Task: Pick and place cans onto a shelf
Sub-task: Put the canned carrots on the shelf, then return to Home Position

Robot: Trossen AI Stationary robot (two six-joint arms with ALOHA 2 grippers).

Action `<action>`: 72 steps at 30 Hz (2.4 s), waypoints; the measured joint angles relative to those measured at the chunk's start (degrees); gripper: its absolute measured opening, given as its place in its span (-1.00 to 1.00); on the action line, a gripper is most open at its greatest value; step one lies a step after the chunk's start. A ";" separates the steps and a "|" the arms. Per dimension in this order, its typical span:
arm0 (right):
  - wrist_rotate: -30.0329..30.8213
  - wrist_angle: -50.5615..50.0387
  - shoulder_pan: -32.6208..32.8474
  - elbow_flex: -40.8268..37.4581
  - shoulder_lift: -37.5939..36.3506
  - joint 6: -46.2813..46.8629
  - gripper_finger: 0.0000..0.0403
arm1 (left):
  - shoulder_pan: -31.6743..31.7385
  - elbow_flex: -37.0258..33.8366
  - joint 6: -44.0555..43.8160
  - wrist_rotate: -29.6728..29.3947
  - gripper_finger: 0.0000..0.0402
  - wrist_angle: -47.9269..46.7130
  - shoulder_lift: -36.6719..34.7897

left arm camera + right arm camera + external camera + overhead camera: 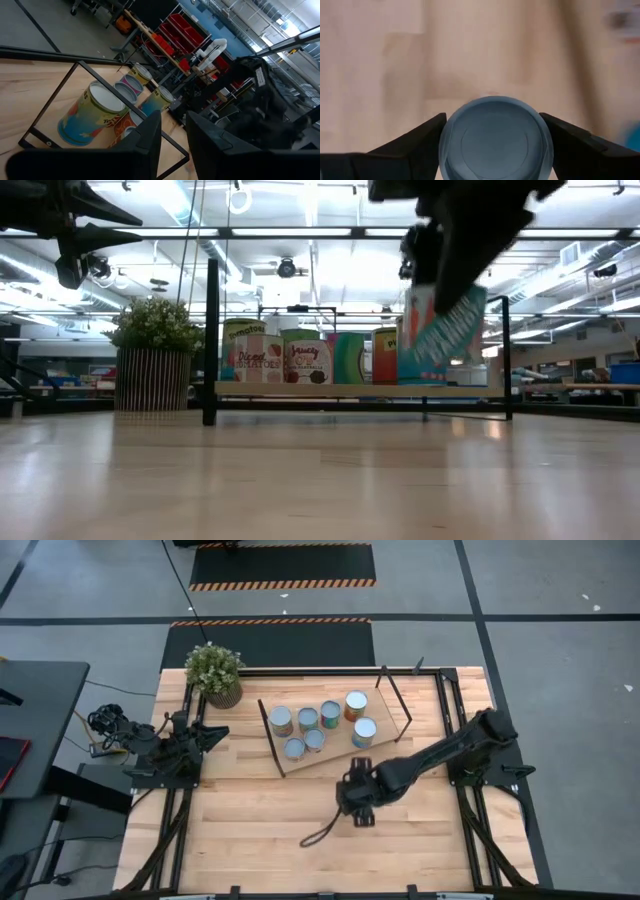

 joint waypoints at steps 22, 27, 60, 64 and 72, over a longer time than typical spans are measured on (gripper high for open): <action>2.14 -2.37 -18.92 -11.70 -19.42 -15.30 0.53 | 0.01 0.00 0.00 0.00 -0.52 0.00 0.00; 0.04 -5.82 -19.48 -11.74 -21.57 -14.91 0.53 | 0.00 0.00 0.00 0.01 -0.52 0.00 0.00; -5.47 0.05 -37.42 -22.51 -24.78 -41.92 0.53 | 0.00 -0.02 0.00 0.01 -0.52 0.00 -0.02; -7.81 0.35 -39.60 -22.51 -24.32 -43.72 0.55 | -0.01 -0.02 0.00 0.00 -0.52 0.01 -0.02; -9.04 1.96 -40.99 -22.43 -23.26 -46.05 0.78 | -0.01 -0.02 0.00 0.02 -0.52 0.00 -0.02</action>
